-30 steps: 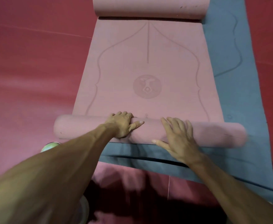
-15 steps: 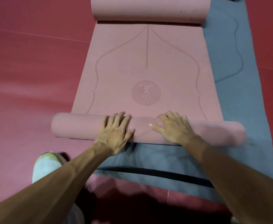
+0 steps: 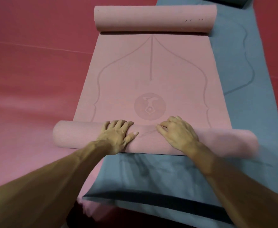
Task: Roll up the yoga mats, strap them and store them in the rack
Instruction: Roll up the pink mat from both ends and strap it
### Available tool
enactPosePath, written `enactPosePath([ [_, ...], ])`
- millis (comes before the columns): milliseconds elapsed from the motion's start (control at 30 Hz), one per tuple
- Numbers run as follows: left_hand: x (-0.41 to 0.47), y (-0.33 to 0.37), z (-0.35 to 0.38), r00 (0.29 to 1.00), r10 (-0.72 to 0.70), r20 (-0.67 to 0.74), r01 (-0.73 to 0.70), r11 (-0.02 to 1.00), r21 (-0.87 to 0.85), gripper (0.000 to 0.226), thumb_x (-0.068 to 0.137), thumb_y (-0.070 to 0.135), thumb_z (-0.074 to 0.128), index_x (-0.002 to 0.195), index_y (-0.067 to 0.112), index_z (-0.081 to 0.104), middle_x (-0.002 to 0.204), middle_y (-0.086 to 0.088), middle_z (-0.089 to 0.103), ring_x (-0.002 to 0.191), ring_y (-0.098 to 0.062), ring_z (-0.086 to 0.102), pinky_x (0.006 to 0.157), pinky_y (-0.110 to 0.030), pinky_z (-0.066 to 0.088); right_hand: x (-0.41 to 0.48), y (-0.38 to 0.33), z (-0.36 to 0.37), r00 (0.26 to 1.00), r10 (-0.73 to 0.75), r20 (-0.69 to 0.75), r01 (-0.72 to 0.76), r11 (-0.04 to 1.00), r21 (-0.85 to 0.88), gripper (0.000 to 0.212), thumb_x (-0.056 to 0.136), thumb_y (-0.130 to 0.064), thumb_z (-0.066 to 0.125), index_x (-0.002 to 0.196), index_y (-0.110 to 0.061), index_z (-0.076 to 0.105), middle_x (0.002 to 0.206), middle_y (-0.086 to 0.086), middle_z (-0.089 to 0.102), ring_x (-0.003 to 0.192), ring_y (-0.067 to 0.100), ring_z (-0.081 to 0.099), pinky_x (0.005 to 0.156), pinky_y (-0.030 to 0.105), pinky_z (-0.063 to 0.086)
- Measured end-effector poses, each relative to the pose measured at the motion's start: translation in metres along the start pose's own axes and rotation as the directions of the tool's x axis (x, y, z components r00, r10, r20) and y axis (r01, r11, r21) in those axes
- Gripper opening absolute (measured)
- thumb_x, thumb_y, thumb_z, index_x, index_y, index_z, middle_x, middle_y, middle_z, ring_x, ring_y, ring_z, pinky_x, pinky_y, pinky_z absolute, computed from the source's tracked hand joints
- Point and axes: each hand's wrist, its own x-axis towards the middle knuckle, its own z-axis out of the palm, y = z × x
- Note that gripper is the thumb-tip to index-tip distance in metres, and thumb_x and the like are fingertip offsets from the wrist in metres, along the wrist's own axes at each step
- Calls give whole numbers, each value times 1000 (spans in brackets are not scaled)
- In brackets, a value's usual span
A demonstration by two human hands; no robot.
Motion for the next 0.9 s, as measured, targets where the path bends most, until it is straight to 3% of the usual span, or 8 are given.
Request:
enactPosePath([
  [100,17,-2,-8,999,-1,33,1,1000,3,66,88,70,11,139,36,35,141,9,41,130,-17,38,109,-37,21,4,2,-2,999,-46,5,47,993,-112,48,101,-43,25,109,-19,66,113,4,59,115,23,50,98,36,34],
  [233,42,-4,-22,989,-28,144,35,998,-44,49,97,58,19,138,42,40,144,9,38,130,-20,38,108,-41,25,-1,3,6,967,-133,-218,95,980,-177,49,97,-41,26,92,-15,68,85,6,62,84,31,61,77,43,45],
  [367,58,-6,-28,979,-63,192,75,996,-55,51,96,58,18,140,42,40,142,3,39,131,-24,37,108,-42,26,-11,-5,19,964,-117,-239,72,980,-188,58,93,-49,34,115,-3,62,104,13,64,93,33,59,88,47,47],
  [500,65,-7,-30,973,-75,218,86,995,-40,54,96,59,16,138,39,42,137,-3,44,130,-26,40,109,-44,28,-9,-6,19,982,-146,-122,114,964,-241,96,73,-79,34,126,-1,54,116,18,59,101,38,56,94,55,41],
  [600,66,-3,-34,975,-104,198,112,993,-28,53,98,56,15,138,35,44,137,-6,46,129,-27,40,108,-44,29,-1,-4,9,991,-131,30,134,939,-318,114,55,-78,63,142,-8,39,129,14,50,113,34,50,100,53,33],
  [667,65,1,-33,980,-132,149,134,991,-6,53,99,52,15,134,29,48,137,-7,48,128,-27,42,105,-43,29,5,-5,5,991,-111,78,132,931,-341,112,58,-57,79,147,-15,26,136,11,43,121,31,45,104,48,28],
  [733,63,6,-33,981,-172,86,172,985,7,52,100,47,15,131,26,52,137,-8,51,126,-27,44,105,-43,28,11,-6,2,990,-120,71,137,929,-343,101,64,-42,78,146,-18,24,132,8,44,117,29,46,100,43,31],
  [900,50,10,-29,985,-170,-32,172,984,54,47,101,38,15,127,24,52,132,-8,55,122,-29,47,104,-42,28,22,-5,-10,989,-89,121,124,940,-317,93,57,-44,77,136,-21,31,123,7,50,111,28,50,89,41,35],
])
